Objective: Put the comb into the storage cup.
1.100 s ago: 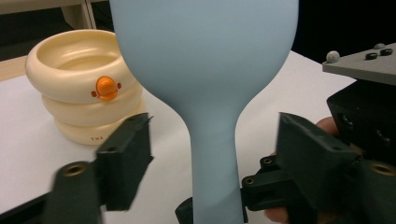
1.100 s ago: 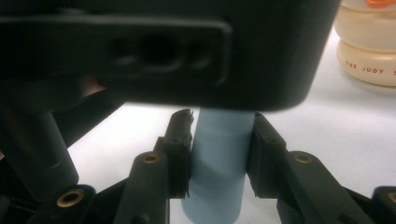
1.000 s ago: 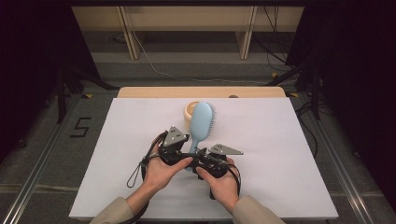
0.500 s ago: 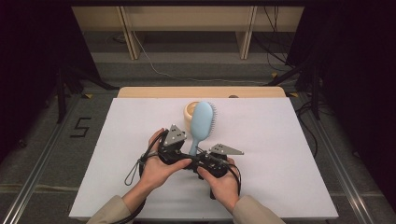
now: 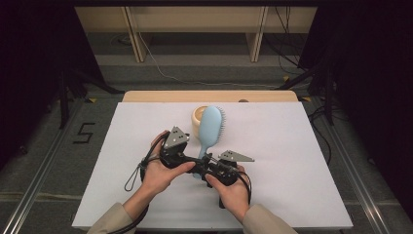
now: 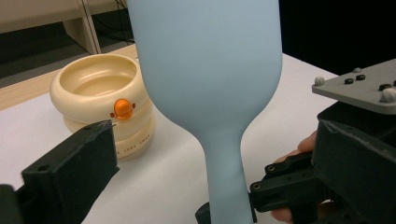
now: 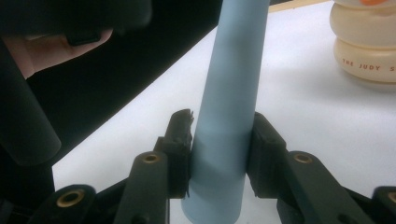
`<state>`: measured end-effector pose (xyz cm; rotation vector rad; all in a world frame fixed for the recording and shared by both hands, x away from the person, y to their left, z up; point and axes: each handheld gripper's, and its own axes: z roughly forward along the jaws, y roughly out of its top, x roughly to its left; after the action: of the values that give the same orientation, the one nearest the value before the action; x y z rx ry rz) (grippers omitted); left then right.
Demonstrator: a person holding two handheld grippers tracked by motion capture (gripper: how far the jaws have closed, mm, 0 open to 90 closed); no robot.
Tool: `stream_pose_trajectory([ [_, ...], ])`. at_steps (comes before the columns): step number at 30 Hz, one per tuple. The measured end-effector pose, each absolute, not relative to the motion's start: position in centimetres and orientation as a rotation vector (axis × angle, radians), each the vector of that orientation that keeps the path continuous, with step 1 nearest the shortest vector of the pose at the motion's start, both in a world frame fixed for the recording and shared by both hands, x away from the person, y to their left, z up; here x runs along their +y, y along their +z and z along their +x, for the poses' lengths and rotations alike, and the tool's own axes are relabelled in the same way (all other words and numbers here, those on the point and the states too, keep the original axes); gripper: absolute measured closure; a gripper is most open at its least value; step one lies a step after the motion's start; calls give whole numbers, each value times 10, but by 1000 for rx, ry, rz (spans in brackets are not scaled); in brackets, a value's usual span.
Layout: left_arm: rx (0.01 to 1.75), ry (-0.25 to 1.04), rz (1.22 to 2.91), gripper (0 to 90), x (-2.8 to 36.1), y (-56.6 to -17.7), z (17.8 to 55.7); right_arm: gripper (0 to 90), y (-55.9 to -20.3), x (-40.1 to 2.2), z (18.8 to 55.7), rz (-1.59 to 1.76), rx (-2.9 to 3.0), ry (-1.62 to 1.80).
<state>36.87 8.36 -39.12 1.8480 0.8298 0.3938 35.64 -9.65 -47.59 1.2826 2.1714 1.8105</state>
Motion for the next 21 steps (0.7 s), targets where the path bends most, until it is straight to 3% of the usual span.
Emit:
stream_pose_trajectory([
  [21, 825, 368, 1786, 24, 79, -376, 382, 656, -474, -98, 357, 1274, 2157, 1824],
])
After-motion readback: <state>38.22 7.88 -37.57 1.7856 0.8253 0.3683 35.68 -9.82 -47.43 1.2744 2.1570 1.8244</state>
